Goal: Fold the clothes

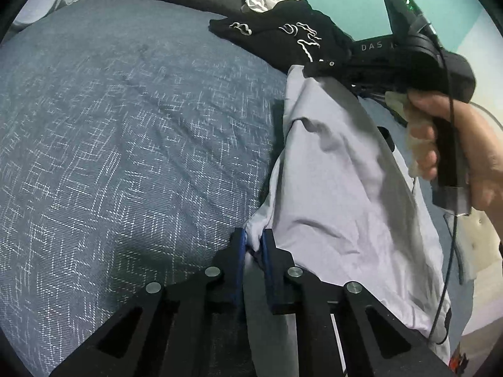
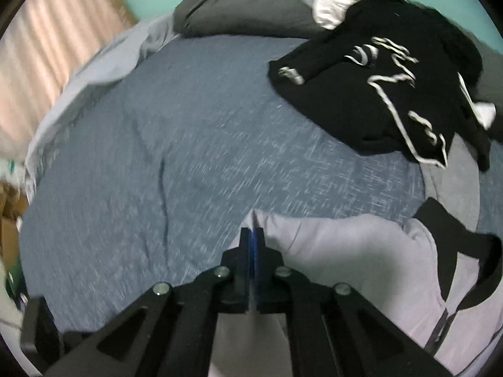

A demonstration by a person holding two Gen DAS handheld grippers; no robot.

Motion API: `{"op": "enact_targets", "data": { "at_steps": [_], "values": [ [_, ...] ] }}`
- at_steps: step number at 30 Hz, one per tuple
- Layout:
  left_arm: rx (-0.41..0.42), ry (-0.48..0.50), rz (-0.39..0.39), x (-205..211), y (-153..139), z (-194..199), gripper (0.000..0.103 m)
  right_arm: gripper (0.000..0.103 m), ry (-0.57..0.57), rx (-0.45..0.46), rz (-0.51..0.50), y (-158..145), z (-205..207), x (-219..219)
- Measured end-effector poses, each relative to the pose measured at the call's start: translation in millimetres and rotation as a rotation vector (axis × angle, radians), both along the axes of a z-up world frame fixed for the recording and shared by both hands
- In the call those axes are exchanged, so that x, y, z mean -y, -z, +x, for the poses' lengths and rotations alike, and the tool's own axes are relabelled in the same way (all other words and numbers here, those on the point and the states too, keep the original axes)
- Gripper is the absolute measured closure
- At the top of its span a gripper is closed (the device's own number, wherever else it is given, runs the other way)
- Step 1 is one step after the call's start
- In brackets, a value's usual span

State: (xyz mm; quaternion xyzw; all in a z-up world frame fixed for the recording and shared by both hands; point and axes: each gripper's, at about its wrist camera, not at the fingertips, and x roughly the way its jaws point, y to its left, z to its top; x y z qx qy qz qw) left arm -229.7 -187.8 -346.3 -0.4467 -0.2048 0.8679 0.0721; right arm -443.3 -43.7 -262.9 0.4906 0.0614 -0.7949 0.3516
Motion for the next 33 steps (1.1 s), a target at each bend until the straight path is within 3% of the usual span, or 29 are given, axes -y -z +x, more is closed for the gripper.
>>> {"op": "enact_targets", "data": {
  "at_steps": [9, 13, 17, 20, 23, 24, 25, 29, 31, 33],
  "values": [
    [-0.005, -0.004, 0.021, 0, -1, 2, 0.093, 0.102, 0.136, 0.030, -0.090, -2, -22, -24],
    [0.005, -0.013, 0.045, 1, -1, 1, 0.093, 0.102, 0.119, 0.034, -0.067, -3, -23, -23],
    [0.006, -0.029, 0.068, 6, -4, 3, 0.092, 0.102, 0.126, 0.005, -0.085, -11, -25, -24],
    [-0.005, -0.041, 0.082, 10, -10, 4, 0.089, 0.101, 0.138, 0.037, -0.121, -13, -32, -23],
    [-0.010, -0.038, 0.079, 12, -12, 3, 0.088, 0.079, 0.082, 0.037, -0.084, -16, -31, -10],
    [-0.009, -0.034, 0.073, 12, -11, 2, 0.088, 0.066, 0.057, 0.032, -0.051, -15, -29, -4],
    [-0.008, -0.030, 0.068, 12, -11, 1, 0.088, 0.065, 0.036, 0.031, -0.018, -13, -28, 2],
    [-0.005, -0.013, 0.052, 13, -8, 0, 0.088, 0.067, -0.023, 0.023, 0.143, 3, -27, 21],
    [-0.004, -0.003, 0.049, 13, -7, 0, 0.092, 0.094, -0.036, 0.033, 0.184, 9, -28, 24],
    [-0.006, 0.008, 0.045, 13, -7, 0, 0.096, 0.099, -0.028, 0.035, 0.159, 9, -30, 21]
  ]
}}
